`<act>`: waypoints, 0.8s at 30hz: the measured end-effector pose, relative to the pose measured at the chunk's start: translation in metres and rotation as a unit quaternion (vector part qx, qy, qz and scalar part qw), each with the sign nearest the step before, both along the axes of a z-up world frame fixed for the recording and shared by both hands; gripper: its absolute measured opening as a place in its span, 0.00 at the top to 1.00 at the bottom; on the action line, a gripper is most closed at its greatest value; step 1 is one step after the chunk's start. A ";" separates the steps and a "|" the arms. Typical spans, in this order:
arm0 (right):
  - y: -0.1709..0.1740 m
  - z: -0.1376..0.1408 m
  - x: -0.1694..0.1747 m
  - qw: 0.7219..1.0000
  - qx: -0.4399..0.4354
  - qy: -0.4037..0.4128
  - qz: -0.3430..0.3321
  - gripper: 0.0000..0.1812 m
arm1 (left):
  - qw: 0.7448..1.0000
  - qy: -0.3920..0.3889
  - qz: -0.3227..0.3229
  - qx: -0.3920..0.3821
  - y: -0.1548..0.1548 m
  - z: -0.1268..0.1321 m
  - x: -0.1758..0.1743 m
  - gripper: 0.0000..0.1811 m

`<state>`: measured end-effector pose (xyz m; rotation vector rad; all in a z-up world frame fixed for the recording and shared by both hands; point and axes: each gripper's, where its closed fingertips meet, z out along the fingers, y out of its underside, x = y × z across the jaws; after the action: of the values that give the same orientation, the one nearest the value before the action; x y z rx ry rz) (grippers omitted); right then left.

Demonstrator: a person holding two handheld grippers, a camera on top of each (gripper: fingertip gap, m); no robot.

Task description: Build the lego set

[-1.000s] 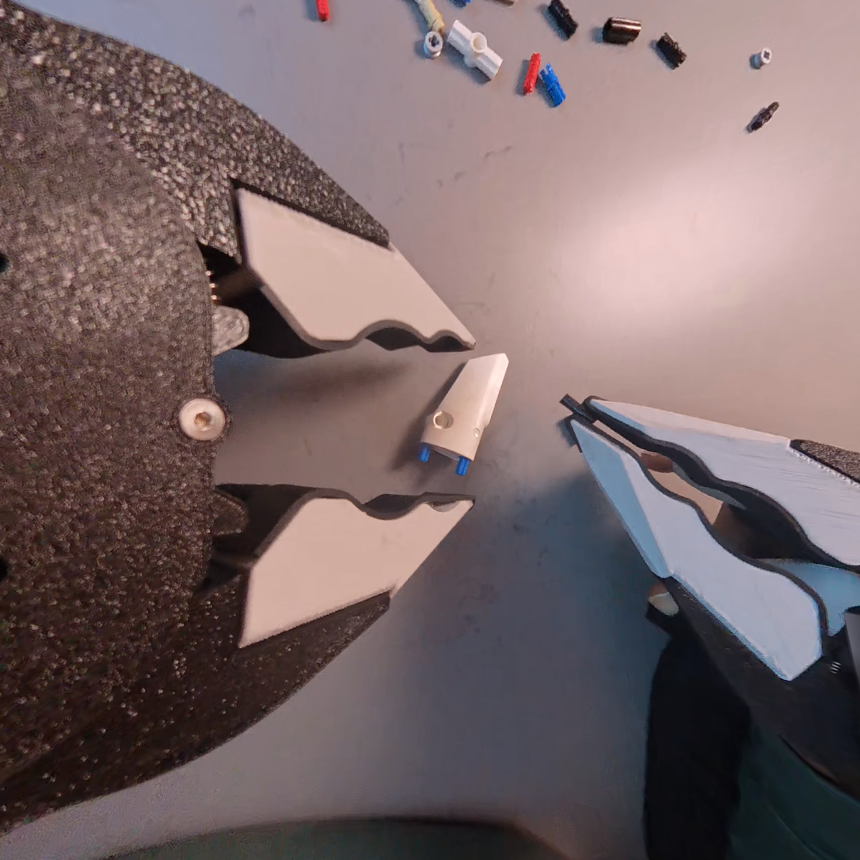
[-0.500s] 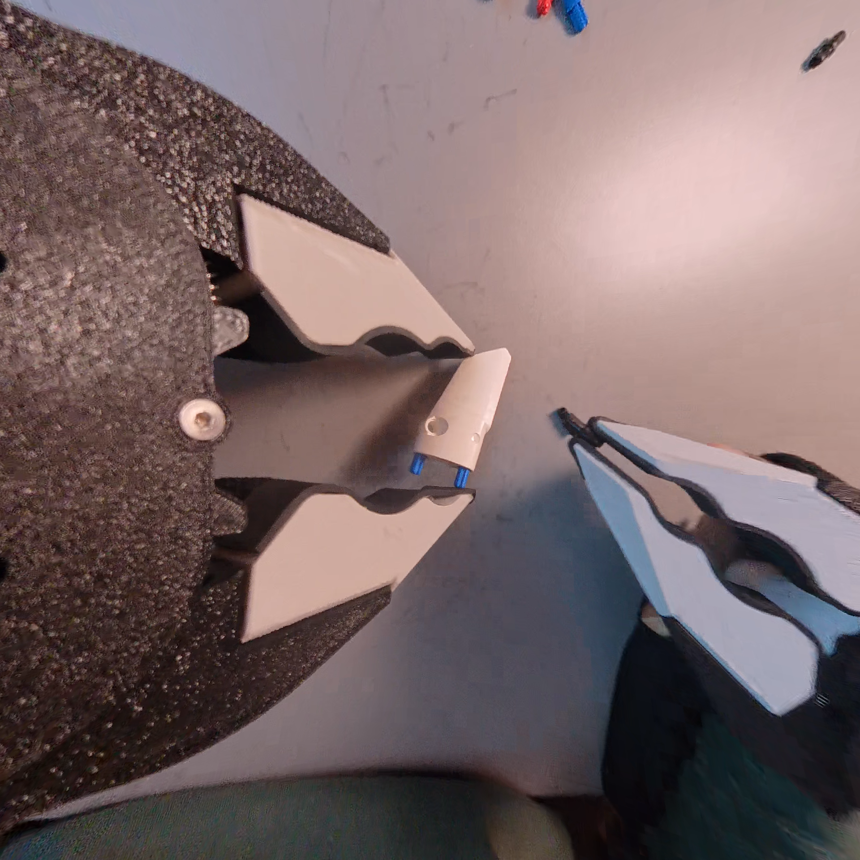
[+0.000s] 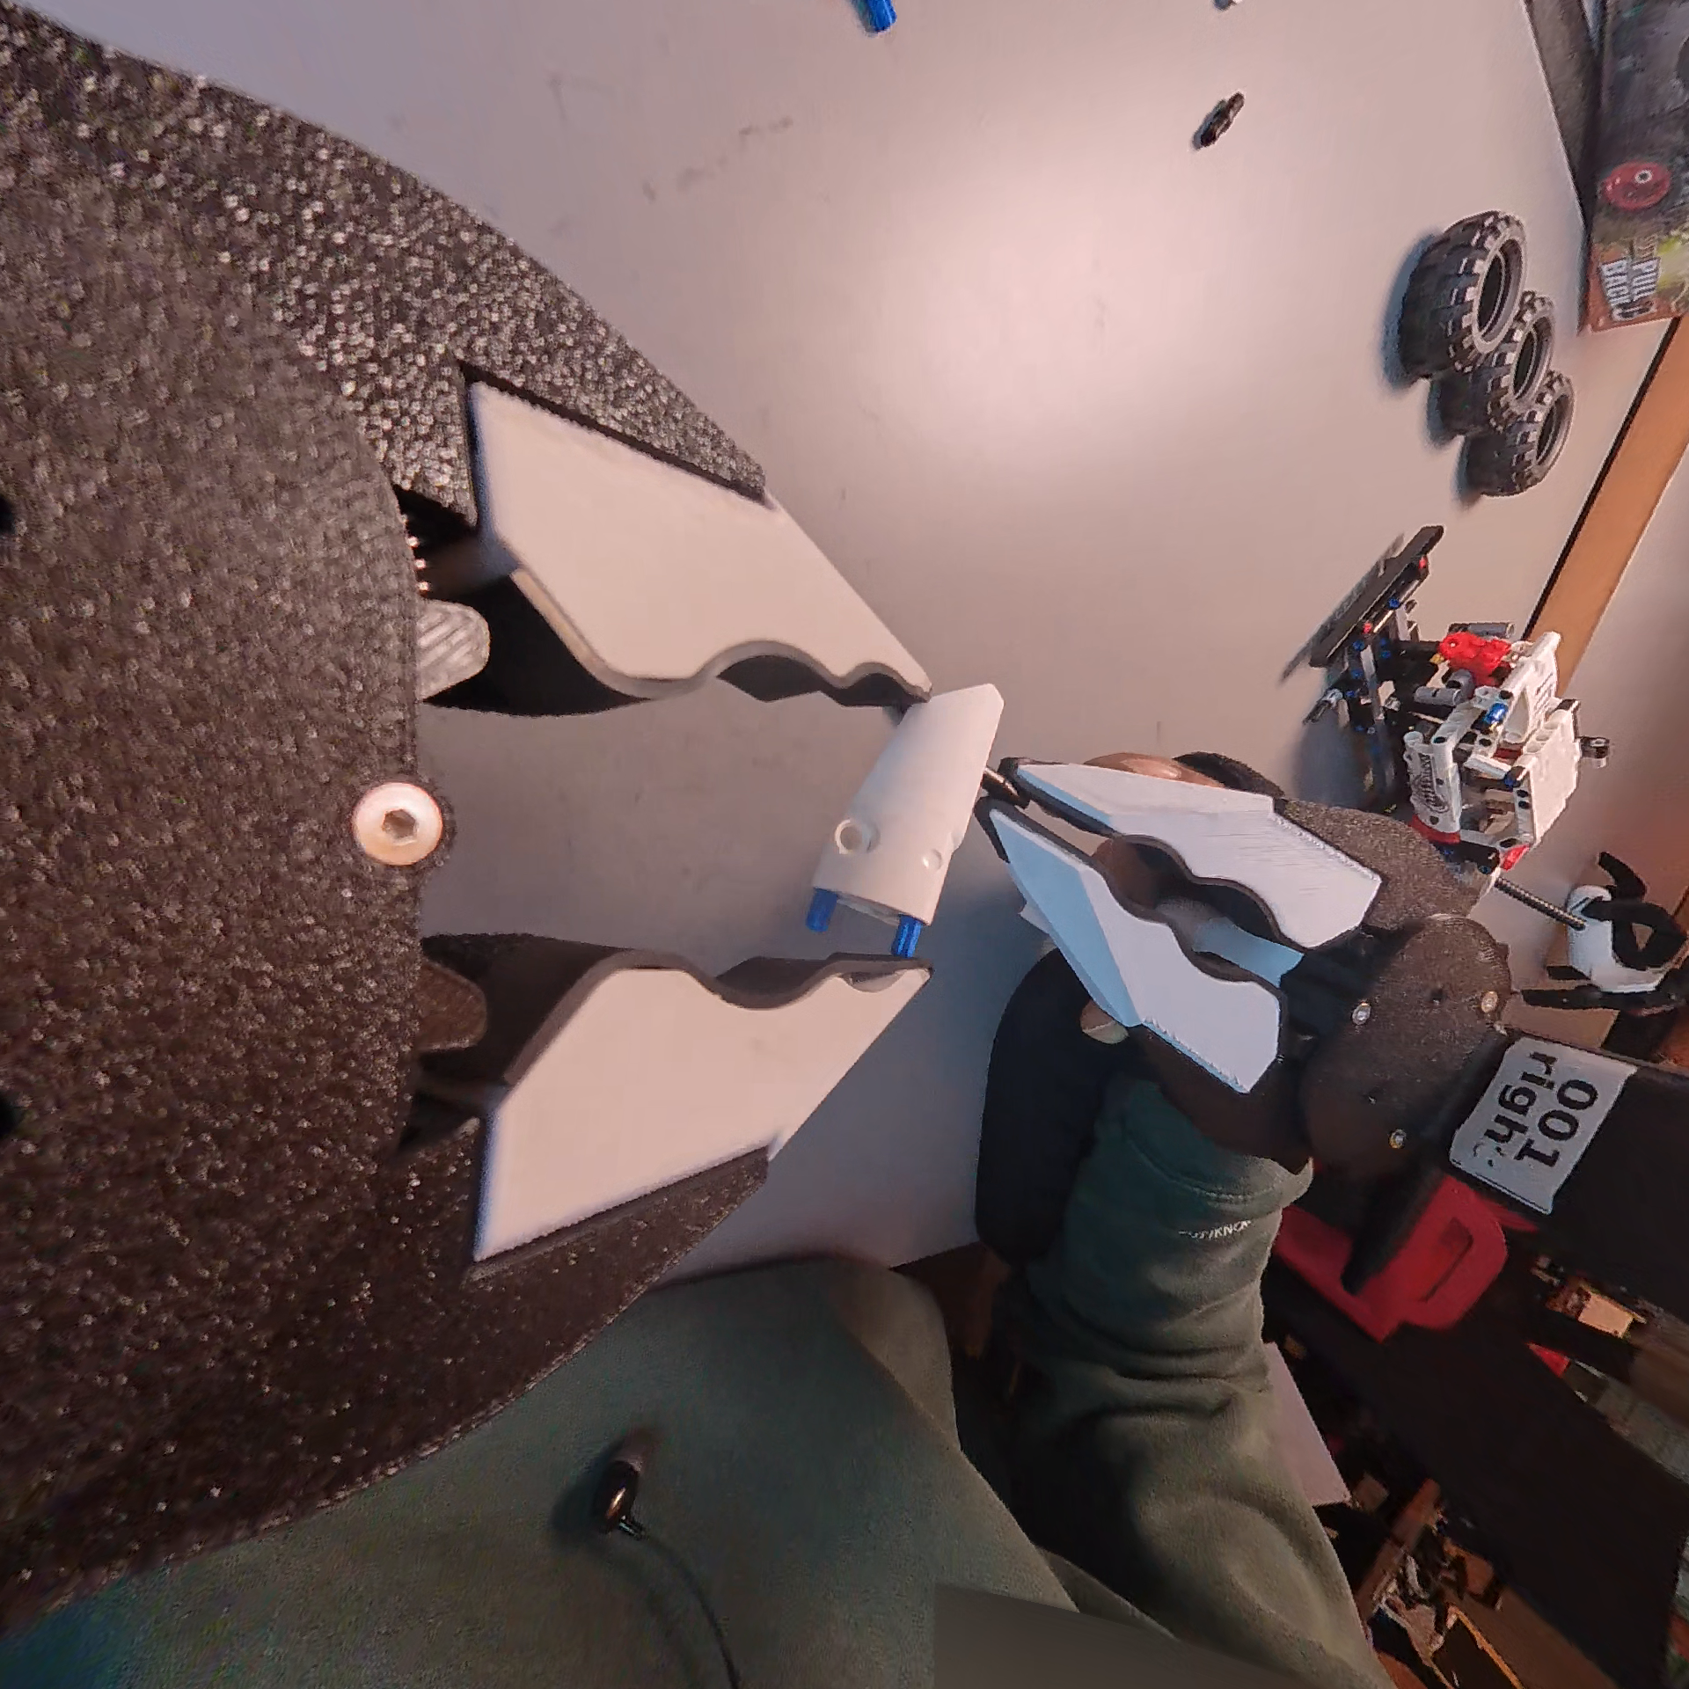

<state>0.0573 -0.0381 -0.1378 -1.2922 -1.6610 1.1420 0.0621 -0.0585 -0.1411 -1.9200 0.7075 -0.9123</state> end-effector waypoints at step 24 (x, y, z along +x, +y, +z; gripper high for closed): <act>0.017 -0.020 0.005 0.995 -0.018 -0.078 -0.051 0.98 | 0.976 0.173 0.006 0.129 0.002 -0.017 0.009 1.00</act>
<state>0.0624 -0.0206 -0.1577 -1.5050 -1.6712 1.0356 0.0714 -0.0566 -0.1583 -1.8612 0.9653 -0.4513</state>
